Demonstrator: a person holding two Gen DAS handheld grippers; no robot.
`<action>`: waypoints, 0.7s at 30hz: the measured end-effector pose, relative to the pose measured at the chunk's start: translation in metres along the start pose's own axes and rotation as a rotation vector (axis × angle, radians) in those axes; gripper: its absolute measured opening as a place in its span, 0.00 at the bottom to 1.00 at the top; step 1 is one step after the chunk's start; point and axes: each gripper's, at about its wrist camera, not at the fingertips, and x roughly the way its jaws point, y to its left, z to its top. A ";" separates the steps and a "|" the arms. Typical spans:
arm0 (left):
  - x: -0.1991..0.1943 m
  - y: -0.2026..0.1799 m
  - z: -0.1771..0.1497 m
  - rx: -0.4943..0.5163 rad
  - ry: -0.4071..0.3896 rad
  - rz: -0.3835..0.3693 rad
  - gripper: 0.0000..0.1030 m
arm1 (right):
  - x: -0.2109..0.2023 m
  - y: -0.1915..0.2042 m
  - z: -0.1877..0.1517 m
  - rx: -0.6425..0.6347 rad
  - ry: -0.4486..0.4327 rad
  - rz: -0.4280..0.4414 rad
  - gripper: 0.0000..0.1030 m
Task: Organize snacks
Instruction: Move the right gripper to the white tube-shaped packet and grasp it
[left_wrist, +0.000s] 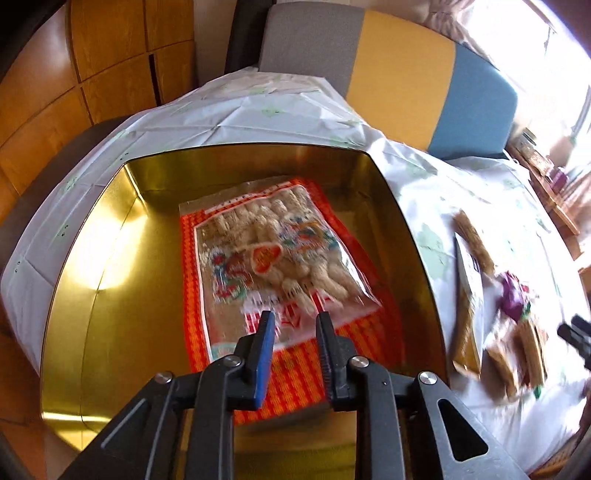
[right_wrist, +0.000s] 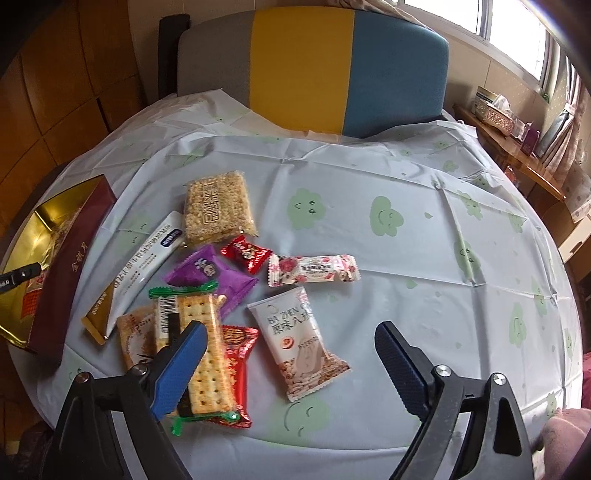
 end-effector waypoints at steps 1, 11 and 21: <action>-0.003 -0.001 -0.003 0.001 -0.007 -0.005 0.25 | 0.001 0.004 0.002 -0.001 0.005 0.016 0.87; -0.027 -0.005 -0.020 0.050 -0.064 -0.023 0.31 | 0.037 0.037 0.041 0.017 0.059 0.101 0.86; -0.028 -0.007 -0.030 0.054 -0.062 -0.054 0.31 | 0.046 0.043 0.022 -0.002 0.130 0.162 0.86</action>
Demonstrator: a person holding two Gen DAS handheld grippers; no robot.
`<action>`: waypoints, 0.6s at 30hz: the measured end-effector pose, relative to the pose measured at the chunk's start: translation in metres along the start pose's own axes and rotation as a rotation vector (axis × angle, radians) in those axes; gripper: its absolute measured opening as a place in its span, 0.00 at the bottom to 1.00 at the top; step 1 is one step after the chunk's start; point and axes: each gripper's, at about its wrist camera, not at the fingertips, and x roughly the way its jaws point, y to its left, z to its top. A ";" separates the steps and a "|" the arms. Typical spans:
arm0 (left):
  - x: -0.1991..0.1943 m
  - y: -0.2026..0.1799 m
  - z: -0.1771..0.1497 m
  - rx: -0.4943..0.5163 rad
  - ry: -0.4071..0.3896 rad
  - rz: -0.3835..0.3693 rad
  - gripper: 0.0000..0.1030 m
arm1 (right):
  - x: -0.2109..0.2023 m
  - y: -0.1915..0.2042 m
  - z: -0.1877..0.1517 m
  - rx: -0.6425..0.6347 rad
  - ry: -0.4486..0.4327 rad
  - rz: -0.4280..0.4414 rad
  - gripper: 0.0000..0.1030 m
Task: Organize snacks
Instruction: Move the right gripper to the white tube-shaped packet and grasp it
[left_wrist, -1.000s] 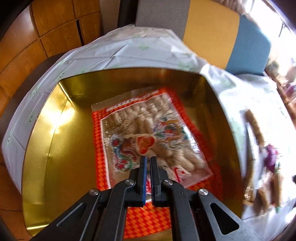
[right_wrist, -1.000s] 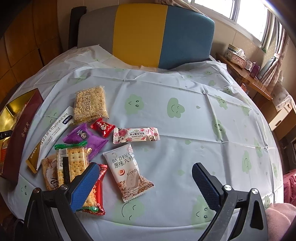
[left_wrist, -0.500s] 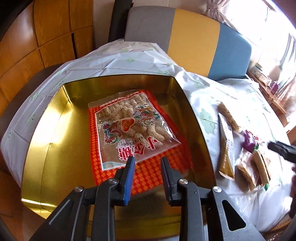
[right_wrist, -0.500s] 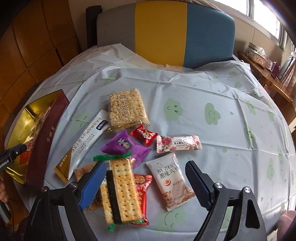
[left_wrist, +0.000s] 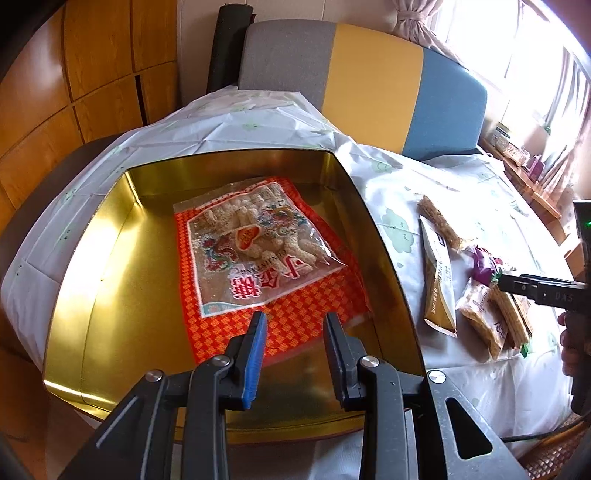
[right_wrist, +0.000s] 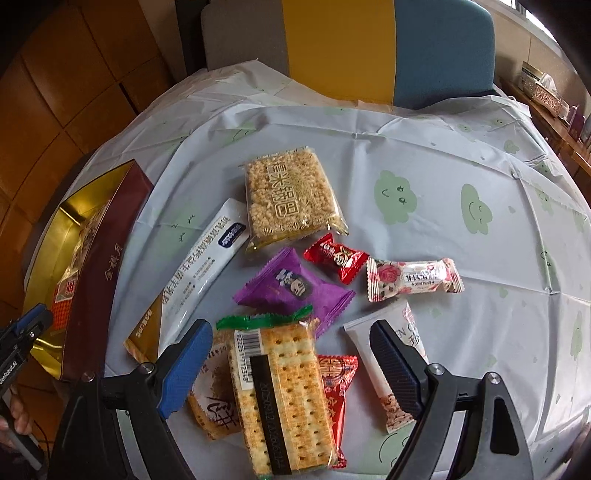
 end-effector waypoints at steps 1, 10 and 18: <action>0.000 0.000 0.000 -0.004 0.001 -0.005 0.31 | 0.000 0.000 -0.002 0.003 -0.001 -0.005 0.86; -0.007 0.001 -0.004 -0.004 -0.012 -0.007 0.32 | 0.004 0.052 0.024 -0.047 -0.044 0.084 0.75; -0.013 0.011 -0.011 -0.009 -0.018 -0.003 0.35 | 0.062 0.086 0.029 -0.018 0.070 0.041 0.66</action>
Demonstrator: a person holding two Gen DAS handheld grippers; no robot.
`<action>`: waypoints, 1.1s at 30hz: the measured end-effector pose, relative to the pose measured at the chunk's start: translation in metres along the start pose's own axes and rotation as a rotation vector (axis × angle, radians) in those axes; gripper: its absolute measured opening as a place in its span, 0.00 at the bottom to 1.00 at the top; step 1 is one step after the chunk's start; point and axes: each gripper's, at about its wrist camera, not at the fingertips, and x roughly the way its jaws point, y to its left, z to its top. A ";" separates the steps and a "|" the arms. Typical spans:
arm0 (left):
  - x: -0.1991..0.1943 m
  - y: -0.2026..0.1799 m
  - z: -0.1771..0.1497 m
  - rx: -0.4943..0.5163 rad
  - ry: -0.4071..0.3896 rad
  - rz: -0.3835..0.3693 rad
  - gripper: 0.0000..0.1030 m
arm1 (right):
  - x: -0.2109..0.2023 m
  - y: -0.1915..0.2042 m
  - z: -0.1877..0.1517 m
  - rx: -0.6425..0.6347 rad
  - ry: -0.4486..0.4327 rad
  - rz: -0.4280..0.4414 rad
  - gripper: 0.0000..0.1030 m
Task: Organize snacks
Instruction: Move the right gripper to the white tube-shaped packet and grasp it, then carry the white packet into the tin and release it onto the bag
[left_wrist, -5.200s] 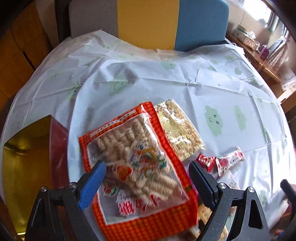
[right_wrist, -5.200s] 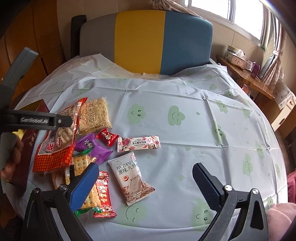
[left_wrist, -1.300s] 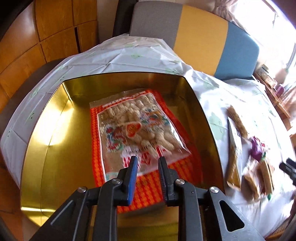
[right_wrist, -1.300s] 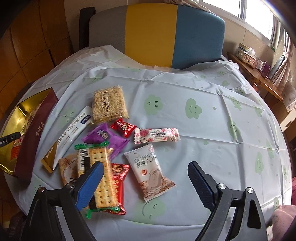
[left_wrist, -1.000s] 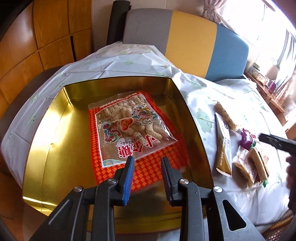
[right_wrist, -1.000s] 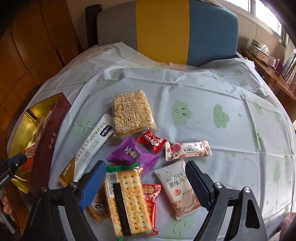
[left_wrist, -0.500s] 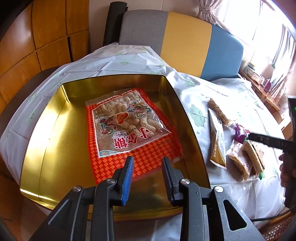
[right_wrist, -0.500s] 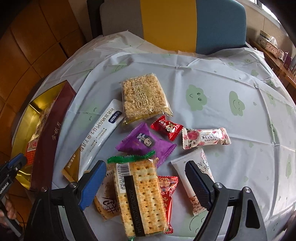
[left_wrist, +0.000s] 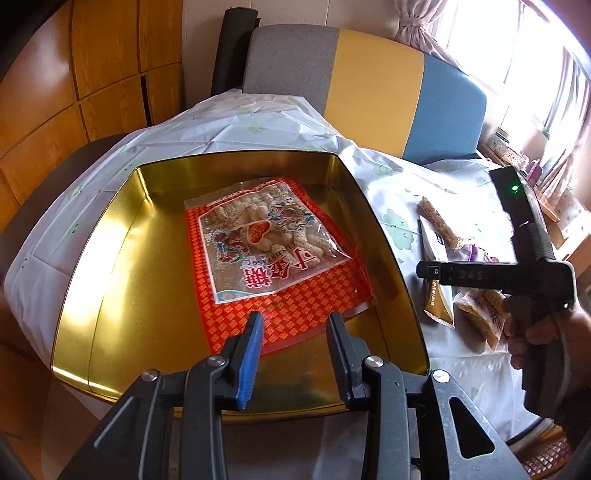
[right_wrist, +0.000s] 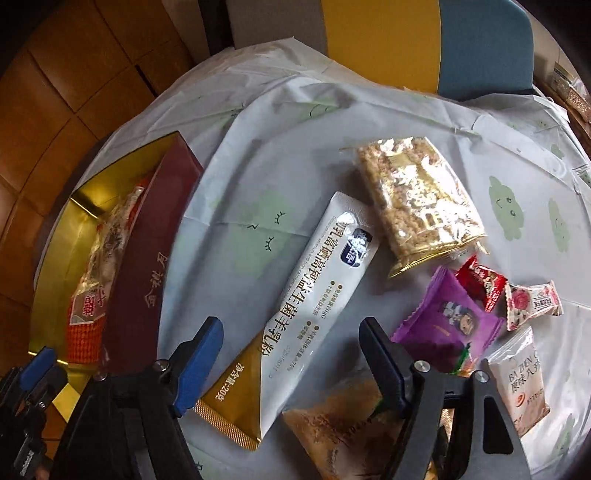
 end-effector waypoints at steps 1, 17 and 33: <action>0.000 0.001 -0.001 -0.002 0.001 0.001 0.35 | 0.002 0.004 -0.001 -0.026 -0.010 -0.054 0.61; -0.009 0.018 -0.010 -0.054 0.007 0.038 0.35 | -0.019 0.001 -0.021 -0.064 -0.056 -0.022 0.26; -0.012 0.042 -0.016 -0.119 0.015 0.103 0.35 | -0.089 0.027 -0.032 -0.081 -0.218 0.124 0.25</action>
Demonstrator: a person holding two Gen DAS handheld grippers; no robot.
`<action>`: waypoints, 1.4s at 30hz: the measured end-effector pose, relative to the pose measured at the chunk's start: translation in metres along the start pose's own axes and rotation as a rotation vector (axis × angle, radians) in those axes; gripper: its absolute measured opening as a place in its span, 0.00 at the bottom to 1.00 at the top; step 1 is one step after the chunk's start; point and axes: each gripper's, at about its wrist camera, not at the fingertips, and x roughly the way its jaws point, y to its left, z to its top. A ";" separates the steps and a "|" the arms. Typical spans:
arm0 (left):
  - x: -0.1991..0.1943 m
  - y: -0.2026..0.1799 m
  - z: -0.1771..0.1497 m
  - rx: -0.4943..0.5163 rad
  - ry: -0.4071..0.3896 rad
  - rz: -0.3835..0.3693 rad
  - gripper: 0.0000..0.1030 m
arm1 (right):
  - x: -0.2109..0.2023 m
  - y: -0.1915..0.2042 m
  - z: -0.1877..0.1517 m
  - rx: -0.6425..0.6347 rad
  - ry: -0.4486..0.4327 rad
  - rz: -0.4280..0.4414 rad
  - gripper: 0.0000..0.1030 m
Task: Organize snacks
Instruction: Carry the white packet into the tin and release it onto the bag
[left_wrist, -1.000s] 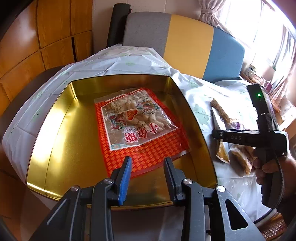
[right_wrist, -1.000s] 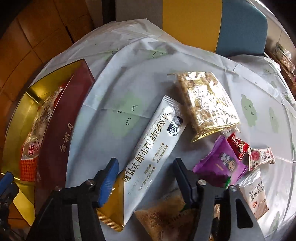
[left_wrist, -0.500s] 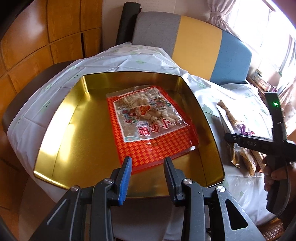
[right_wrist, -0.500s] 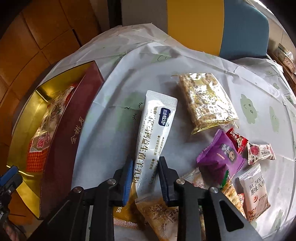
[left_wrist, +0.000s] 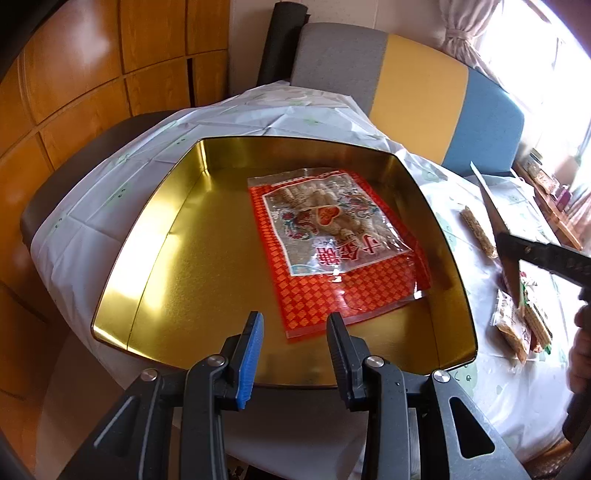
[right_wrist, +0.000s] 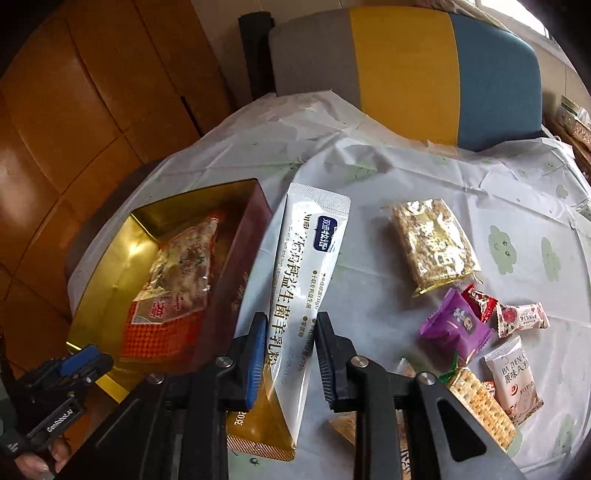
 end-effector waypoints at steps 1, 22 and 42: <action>0.000 0.001 0.000 -0.003 -0.001 0.002 0.35 | -0.003 0.006 0.002 -0.010 -0.010 0.010 0.25; 0.002 0.019 0.003 -0.046 -0.013 0.048 0.35 | 0.067 0.140 -0.011 -0.344 0.084 0.053 0.29; 0.000 0.013 0.005 -0.040 -0.023 0.063 0.35 | 0.038 0.113 -0.015 -0.241 0.028 0.108 0.41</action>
